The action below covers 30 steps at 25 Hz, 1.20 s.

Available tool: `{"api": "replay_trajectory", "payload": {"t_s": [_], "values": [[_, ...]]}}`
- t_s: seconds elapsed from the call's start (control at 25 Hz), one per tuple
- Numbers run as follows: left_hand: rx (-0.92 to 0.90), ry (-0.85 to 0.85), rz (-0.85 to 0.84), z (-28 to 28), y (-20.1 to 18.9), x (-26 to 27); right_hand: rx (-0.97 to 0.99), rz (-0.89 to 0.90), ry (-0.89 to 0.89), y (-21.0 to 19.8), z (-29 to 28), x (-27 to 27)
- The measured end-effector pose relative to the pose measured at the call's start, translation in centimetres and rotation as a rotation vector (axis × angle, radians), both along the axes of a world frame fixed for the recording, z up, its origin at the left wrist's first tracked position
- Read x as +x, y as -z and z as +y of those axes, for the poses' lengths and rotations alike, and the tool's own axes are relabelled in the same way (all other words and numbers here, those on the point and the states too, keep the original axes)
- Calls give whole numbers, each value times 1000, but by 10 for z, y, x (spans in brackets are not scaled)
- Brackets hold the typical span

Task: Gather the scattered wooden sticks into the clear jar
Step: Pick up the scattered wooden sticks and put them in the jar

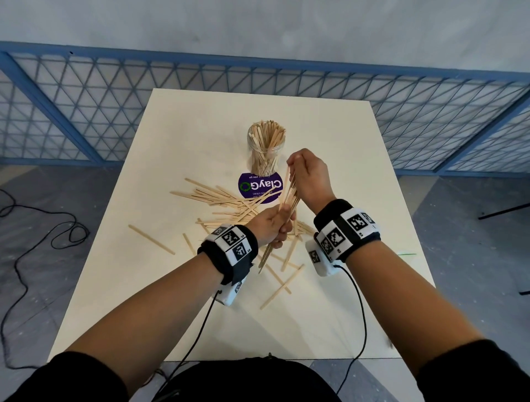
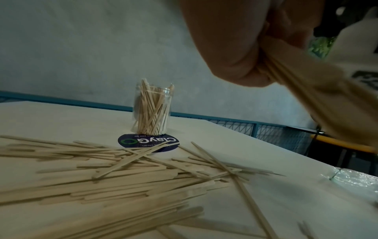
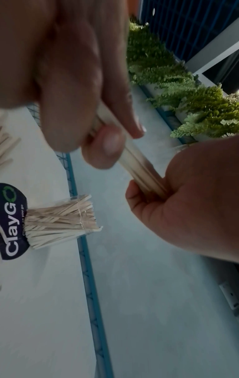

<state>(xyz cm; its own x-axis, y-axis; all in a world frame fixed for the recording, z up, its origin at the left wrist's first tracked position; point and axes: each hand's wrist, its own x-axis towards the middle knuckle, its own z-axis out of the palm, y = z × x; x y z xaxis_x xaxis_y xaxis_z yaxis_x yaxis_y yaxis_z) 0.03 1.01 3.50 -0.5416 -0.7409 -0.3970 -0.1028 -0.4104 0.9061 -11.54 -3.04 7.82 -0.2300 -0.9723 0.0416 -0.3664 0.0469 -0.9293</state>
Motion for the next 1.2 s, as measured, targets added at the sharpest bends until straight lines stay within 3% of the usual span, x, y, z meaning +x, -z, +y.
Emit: {"api": "replay_trajectory", "payload": {"t_s": [0.2, 0.44, 0.68, 0.96, 1.12, 1.2], "values": [[-50, 92, -14, -8, -3, -4, -32, 116, 1, 5, 5, 5], [-44, 125, -29, -14, -2, -4, -21, -15, -17, -2, 10, -1], [-47, 161, -52, -13, -4, -8, -75, -164, 84, 0, 4, -6], [-134, 116, -27, -15, -6, -10, -53, -6, 6, 5, 13, 1], [-211, 97, -101, -18, -2, -5, 15, -119, -31, 6, 17, -3], [-236, 97, -128, -17, 2, -4, 39, -92, -72, 6, 19, -7]]}}
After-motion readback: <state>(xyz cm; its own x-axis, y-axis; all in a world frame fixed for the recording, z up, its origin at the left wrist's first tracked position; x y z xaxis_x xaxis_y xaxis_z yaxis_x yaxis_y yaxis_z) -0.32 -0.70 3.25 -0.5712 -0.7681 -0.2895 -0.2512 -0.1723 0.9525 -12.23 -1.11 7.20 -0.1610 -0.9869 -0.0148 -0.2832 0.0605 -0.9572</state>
